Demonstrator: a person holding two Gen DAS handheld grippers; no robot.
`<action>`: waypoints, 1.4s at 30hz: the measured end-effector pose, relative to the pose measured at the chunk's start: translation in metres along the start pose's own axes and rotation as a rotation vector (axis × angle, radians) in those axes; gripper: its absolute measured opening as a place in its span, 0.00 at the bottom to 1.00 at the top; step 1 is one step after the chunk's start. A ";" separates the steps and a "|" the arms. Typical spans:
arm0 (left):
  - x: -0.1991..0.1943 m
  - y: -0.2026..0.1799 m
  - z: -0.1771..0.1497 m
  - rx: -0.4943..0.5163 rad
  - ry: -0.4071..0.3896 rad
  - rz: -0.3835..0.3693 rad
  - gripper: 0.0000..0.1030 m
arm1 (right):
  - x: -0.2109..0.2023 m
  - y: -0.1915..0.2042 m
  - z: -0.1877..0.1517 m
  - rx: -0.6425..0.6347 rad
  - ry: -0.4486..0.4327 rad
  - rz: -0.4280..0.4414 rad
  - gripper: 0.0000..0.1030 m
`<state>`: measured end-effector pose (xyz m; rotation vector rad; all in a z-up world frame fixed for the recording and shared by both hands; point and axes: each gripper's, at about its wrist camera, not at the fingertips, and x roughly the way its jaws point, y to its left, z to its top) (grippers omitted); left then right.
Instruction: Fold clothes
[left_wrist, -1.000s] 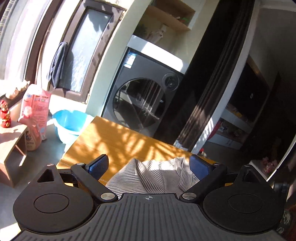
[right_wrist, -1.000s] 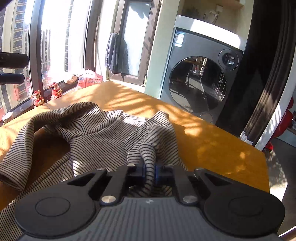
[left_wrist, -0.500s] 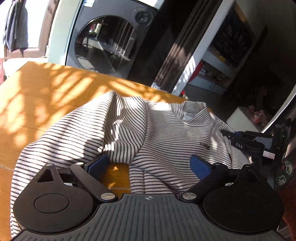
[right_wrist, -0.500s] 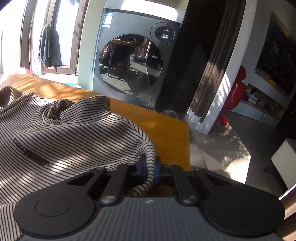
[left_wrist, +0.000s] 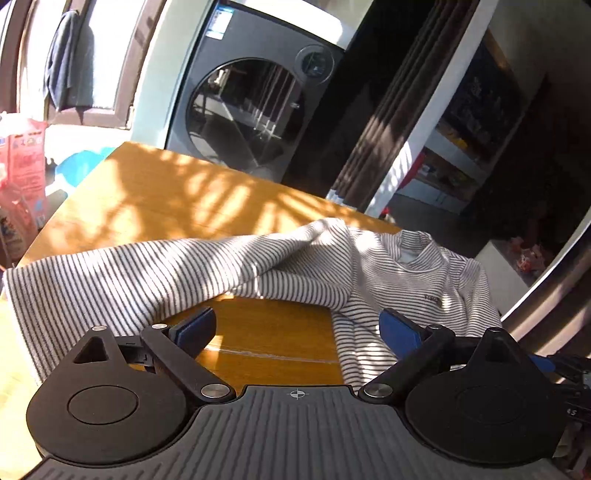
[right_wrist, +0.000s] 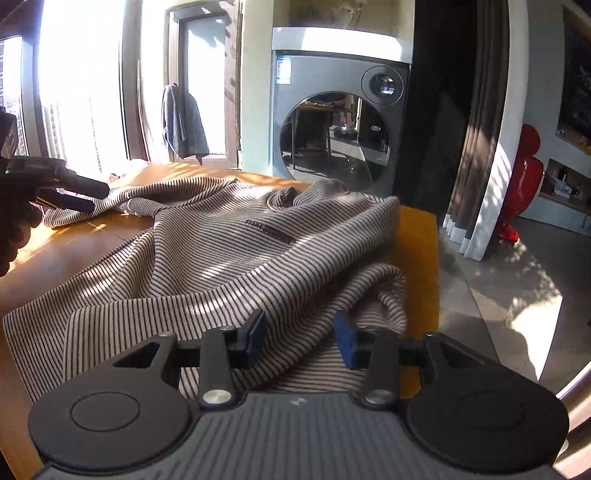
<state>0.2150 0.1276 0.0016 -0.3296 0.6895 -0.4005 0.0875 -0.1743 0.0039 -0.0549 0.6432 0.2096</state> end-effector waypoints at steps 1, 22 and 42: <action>0.002 -0.016 -0.001 0.019 -0.012 -0.043 0.97 | 0.008 0.000 -0.009 0.053 0.017 0.009 0.37; 0.011 -0.051 -0.069 -0.048 -0.105 0.028 1.00 | -0.057 0.086 -0.016 -0.334 -0.125 0.155 0.51; -0.035 -0.057 -0.044 -0.033 -0.098 -0.065 1.00 | -0.154 -0.070 0.094 0.193 -0.455 -0.280 0.05</action>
